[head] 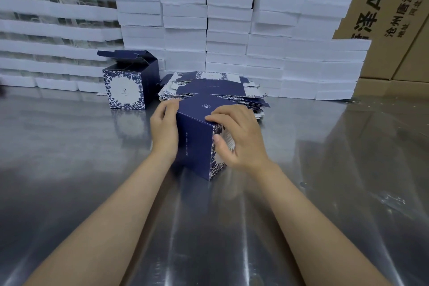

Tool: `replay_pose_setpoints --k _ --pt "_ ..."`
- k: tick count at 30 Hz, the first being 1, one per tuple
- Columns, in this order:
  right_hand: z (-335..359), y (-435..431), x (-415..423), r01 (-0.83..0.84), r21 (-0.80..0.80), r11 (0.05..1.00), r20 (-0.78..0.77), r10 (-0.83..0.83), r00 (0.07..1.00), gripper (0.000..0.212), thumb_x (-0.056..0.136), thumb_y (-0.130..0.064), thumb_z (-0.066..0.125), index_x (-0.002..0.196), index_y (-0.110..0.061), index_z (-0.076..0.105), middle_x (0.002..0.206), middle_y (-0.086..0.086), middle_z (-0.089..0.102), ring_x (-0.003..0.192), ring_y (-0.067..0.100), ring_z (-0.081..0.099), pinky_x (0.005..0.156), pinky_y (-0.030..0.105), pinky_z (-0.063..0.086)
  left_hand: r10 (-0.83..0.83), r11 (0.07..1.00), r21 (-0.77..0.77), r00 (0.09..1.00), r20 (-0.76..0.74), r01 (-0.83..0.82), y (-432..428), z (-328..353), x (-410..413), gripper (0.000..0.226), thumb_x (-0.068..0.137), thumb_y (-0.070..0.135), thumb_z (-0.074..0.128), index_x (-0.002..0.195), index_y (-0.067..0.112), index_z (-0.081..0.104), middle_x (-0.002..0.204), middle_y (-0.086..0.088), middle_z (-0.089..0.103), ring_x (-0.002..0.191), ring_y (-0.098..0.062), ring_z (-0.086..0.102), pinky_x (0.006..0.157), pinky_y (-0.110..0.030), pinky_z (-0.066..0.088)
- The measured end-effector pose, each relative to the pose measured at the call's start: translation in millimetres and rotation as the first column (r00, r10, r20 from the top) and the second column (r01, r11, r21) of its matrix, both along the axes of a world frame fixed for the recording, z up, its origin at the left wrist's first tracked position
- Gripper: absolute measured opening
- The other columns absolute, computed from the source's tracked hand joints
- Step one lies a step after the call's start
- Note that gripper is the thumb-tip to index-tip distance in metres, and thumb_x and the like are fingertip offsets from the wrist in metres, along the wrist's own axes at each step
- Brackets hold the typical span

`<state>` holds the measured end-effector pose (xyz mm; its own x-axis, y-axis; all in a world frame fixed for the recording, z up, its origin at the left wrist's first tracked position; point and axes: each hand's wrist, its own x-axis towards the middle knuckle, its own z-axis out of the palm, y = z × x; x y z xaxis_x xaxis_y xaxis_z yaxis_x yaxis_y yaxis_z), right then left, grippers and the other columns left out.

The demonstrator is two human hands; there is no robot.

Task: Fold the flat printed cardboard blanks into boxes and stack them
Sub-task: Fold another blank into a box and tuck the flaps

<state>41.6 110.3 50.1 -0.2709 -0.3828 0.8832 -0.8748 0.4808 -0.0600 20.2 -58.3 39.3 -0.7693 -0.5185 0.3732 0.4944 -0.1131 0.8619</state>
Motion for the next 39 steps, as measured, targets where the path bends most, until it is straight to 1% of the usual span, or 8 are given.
replay_pose_setpoints --k 4,8,10,14,22,29,34,39 --pt "-8 9 -5 0.001 -0.112 0.994 0.191 0.02 0.981 0.029 0.087 -0.026 0.054 0.108 -0.009 0.065 0.118 0.002 0.064 0.127 0.017 0.05 0.113 0.057 0.024 0.052 0.995 -0.083 0.999 0.0 -0.052 1 -1 1 0.015 0.088 0.029 0.053 0.088 0.027 0.068 0.089 0.016 0.069 0.085 0.003 0.06 0.08 -0.019 0.045" --pt "-11 6 -8 -0.009 -0.153 0.988 0.277 0.051 0.959 0.023 0.09 -0.02 0.062 0.111 -0.011 0.064 0.12 0.002 0.06 0.121 0.017 0.051 0.108 0.061 0.028 0.315 0.883 -0.305 0.932 -0.178 -0.357 10 -1 8 0.028 0.092 0.028 0.056 0.117 0.014 0.057 0.122 0.008 0.056 0.116 -0.009 0.05 0.105 -0.028 0.037" --pt "-8 -2 -7 0.041 -0.15 0.988 0.235 -0.004 0.972 0.022 0.088 -0.022 0.066 0.107 -0.012 0.067 0.114 0.002 0.061 0.113 0.019 0.053 0.104 0.062 0.031 0.25 0.787 -0.486 0.916 -0.314 -0.381 17 1 13 0.03 0.091 0.029 0.052 0.114 0.011 0.059 0.125 0.007 0.055 0.119 -0.012 0.046 0.106 -0.029 0.032" --pt "-4 -9 -6 0.116 -0.165 0.979 0.207 -0.081 0.975 0.021 0.083 -0.025 0.072 0.102 -0.014 0.071 0.107 0.0 0.064 0.107 0.019 0.056 0.096 0.054 0.039 0.099 0.711 -0.632 0.934 -0.344 -0.309 31 -1 23 0.032 0.093 0.028 0.041 0.091 0.012 0.068 0.109 0.002 0.066 0.108 -0.016 0.057 0.107 -0.054 0.03" --pt "-1 -2 -15 0.18 -0.207 0.962 0.271 -0.12 0.955 0.021 0.089 -0.031 0.055 0.094 -0.017 0.069 0.104 -0.007 0.064 0.105 0.01 0.051 0.088 0.035 0.041 0.16 0.608 -0.687 0.91 -0.383 -0.396 28 -1 21 0.034 0.096 0.028 0.042 0.082 0.01 0.067 0.086 0.002 0.067 0.088 -0.013 0.058 0.103 -0.054 0.036" --pt "-3 4 -26 0.223 -0.286 0.932 0.464 -0.068 0.883 0.02 0.091 -0.025 0.039 0.095 -0.022 0.058 0.112 -0.017 0.057 0.103 -0.008 0.048 0.08 0.007 0.034 0.16 0.631 -0.669 0.909 -0.384 -0.393 29 0 22 0.036 0.095 0.027 0.041 0.079 0.008 0.067 0.086 0.002 0.068 0.089 -0.01 0.057 0.101 -0.056 0.038" --pt "-5 14 -25 0.125 -0.292 0.948 0.412 0.007 0.911 0.019 0.093 -0.016 0.041 0.097 -0.011 0.059 0.112 -0.002 0.059 0.104 -0.002 0.051 0.088 0.013 0.039 0.118 0.703 -0.616 0.913 -0.391 -0.354 31 -3 22 0.033 0.094 0.025 0.04 0.084 0.008 0.066 0.092 0.003 0.066 0.094 -0.011 0.055 0.101 -0.055 0.038" --pt "-11 19 -19 0.113 -0.292 0.95 0.256 -0.036 0.966 0.019 0.092 -0.015 0.049 0.1 -0.004 0.063 0.108 0.005 0.065 0.105 0.016 0.056 0.09 0.022 0.042 0.088 0.801 -0.528 0.928 -0.361 -0.281 28 -8 17 0.027 0.094 0.024 0.038 0.094 0.009 0.06 0.114 0.002 0.061 0.112 -0.016 0.053 0.098 -0.033 0.04"
